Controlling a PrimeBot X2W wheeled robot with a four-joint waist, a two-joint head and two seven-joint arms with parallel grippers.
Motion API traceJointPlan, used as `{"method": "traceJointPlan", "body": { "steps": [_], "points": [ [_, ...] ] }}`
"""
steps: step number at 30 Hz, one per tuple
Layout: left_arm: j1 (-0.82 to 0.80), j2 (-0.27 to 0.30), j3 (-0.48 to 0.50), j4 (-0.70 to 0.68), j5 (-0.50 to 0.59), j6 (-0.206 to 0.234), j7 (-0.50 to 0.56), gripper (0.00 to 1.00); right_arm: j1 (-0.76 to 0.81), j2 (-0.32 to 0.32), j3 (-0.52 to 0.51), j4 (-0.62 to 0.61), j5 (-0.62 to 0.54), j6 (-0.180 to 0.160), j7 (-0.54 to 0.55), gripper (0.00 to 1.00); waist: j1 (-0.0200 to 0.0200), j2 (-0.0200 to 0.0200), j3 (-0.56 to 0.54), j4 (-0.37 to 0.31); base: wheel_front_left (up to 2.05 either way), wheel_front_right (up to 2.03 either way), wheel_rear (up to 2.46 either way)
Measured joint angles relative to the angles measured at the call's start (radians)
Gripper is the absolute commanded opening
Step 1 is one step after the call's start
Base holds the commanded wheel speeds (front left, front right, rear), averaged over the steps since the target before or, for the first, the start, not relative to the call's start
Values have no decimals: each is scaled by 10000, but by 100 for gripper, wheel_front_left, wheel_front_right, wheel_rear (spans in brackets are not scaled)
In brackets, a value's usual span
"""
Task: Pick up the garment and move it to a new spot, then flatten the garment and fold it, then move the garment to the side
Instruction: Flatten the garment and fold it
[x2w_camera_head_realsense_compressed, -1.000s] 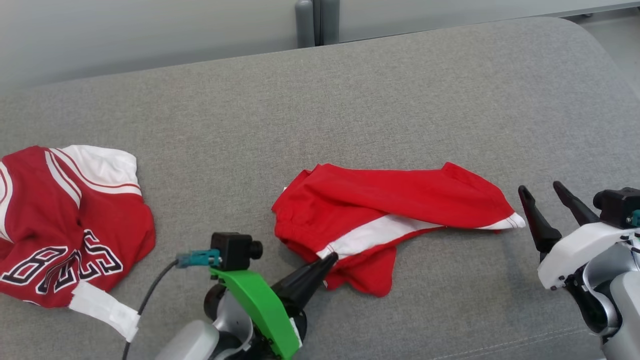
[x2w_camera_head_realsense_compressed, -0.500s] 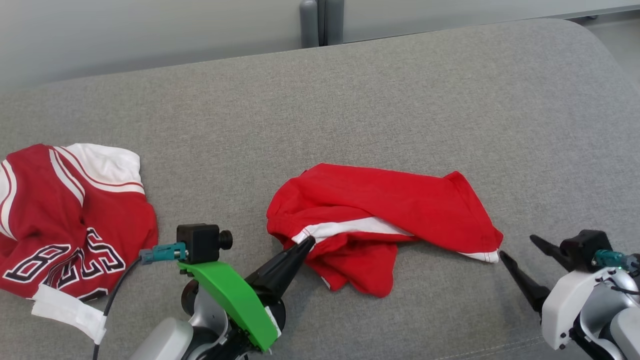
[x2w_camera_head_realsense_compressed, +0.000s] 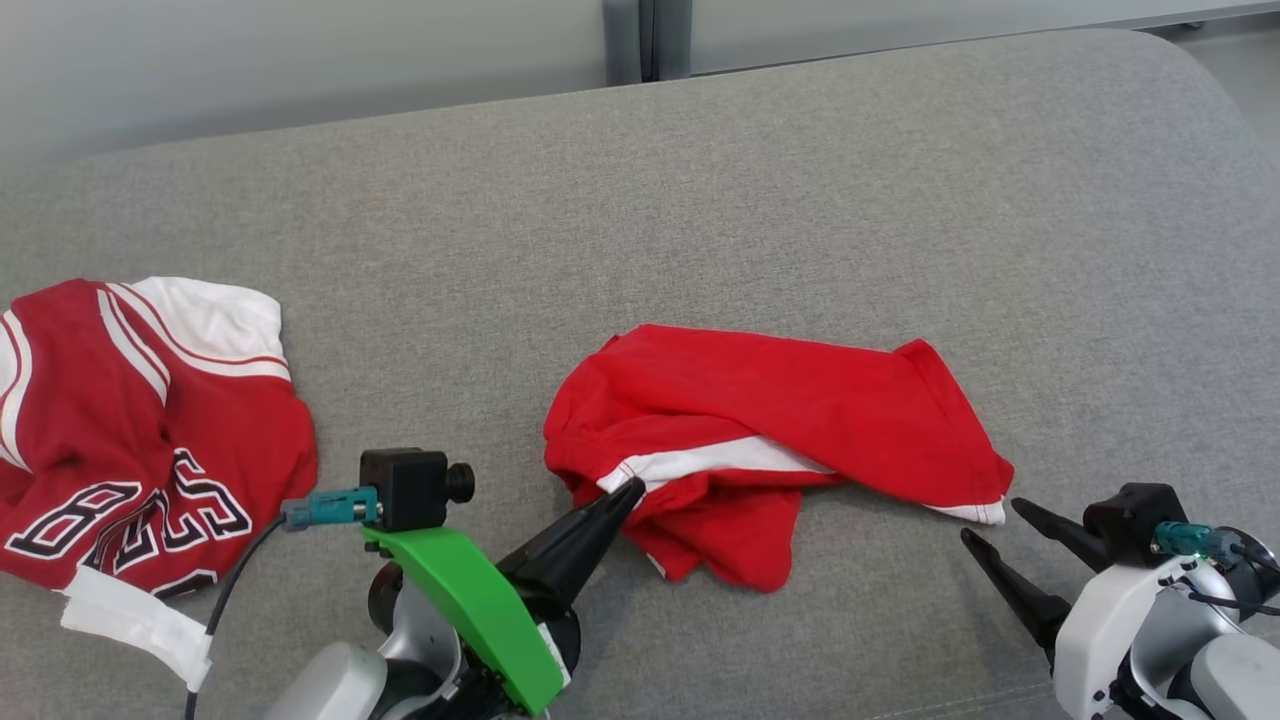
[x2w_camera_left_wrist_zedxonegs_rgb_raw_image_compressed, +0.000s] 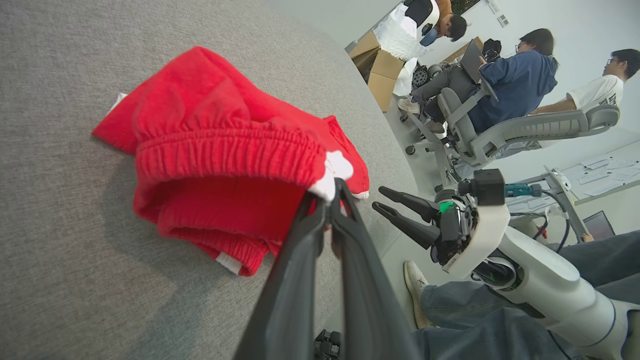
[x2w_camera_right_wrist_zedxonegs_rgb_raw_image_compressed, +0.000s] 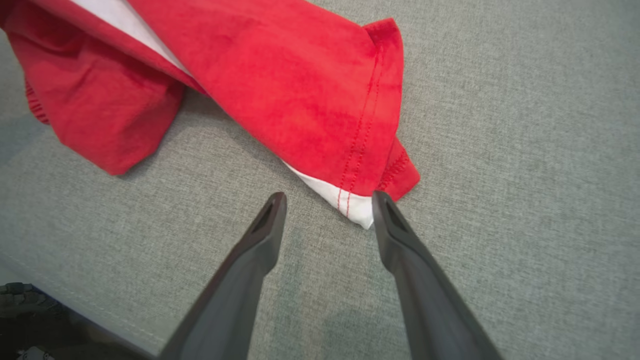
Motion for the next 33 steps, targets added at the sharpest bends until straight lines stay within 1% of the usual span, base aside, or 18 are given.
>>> {"method": "traceJointPlan", "body": {
  "steps": [3,9,11,12,14,15,18,20,23,25,26,27,28,30,32,33],
  "points": [
    [0,10,-2,-119,0,13,54,0,-20,-125,31,73,15,0,-6,87,0,0,59,90,0,0,0],
    [4,73,46,-242,0,196,56,0,-296,-194,65,362,132,0,-94,80,0,0,147,218,0,0,0],
    [11,75,48,-322,0,221,58,0,-373,-207,142,472,190,0,-98,79,0,0,152,233,0,0,0],
    [16,75,52,-368,0,253,58,0,-390,-215,188,523,192,0,-98,80,0,0,155,240,0,0,0],
    [32,75,56,-407,0,278,58,0,-393,-213,255,593,234,0,-100,79,0,0,164,252,0,0,0],
    [44,75,56,-414,0,316,58,0,-393,-215,301,637,299,0,-98,75,0,0,167,257,0,0,0],
    [117,75,61,-460,0,349,58,0,-393,-219,476,734,364,0,-98,76,0,0,177,263,0,0,0],
    [158,75,63,-477,0,355,58,0,-395,-226,529,794,378,0,-98,74,0,0,185,259,0,0,0],
    [158,75,81,-523,0,362,58,0,-415,-226,593,895,430,0,-102,74,0,0,190,242,0,0,0],
    [158,75,84,-562,0,364,58,0,-437,-224,642,957,453,0,-105,76,0,0,188,226,0,0,0],
    [158,75,86,-581,0,364,58,0,-461,-222,677,986,454,0,-107,80,0,0,187,218,0,0,0],
    [158,77,88,-608,0,366,58,0,-496,-222,719,1016,454,0,-138,80,0,0,187,209,0,0,0],
    [158,77,88,-639,0,387,58,0,-556,-221,777,1049,454,0,-180,77,0,0,188,200,0,0,0],
    [158,77,86,-681,0,439,59,0,-692,-215,848,1085,454,0,-180,76,0,0,187,186,0,0,0],
    [160,79,82,-708,0,441,71,0,-800,-211,922,1141,479,0,-180,73,0,0,192,181,0,0,0],
    [160,77,81,-723,0,441,71,0,-832,-209,953,1166,502,0,-180,73,0,0,197,183,0,0,0]
  ]
}}
